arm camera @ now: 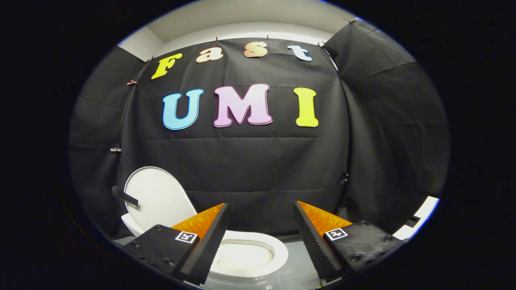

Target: Open the toilet lid.

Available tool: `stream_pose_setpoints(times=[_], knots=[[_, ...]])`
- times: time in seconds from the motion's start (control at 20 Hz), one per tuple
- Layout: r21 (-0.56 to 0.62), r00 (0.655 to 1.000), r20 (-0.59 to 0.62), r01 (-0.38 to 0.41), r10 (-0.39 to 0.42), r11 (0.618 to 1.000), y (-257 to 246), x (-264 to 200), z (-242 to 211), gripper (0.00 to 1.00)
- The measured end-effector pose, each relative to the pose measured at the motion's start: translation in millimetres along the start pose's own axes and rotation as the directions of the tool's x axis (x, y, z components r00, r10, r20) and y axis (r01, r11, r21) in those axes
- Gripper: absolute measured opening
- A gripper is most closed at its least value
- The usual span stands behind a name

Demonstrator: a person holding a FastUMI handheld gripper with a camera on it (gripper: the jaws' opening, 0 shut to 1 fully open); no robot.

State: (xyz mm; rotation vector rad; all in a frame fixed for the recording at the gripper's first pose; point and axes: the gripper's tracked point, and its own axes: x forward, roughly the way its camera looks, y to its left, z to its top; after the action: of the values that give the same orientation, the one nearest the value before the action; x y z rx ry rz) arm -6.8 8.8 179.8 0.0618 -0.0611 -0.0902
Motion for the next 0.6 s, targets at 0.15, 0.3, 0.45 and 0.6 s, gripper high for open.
stream_pose_setpoints(times=[0.15, 0.3, 0.45, 0.6], knots=[[-0.015, 1.000, 0.006, -0.006, 0.006, 1.000, 3.6, 1.6, 1.1, 0.99], [-0.026, 1.000, 0.009, -0.009, 0.010, 1.000, 8.3, 1.0, 0.1, 0.98], [-0.015, 1.000, -0.001, -0.015, 0.015, 1.000, 11.8, 1.8, -4.6, 0.98], [-0.032, 1.000, -0.004, -0.014, 0.014, 0.999, 14.4, 1.3, -8.2, 0.98]])
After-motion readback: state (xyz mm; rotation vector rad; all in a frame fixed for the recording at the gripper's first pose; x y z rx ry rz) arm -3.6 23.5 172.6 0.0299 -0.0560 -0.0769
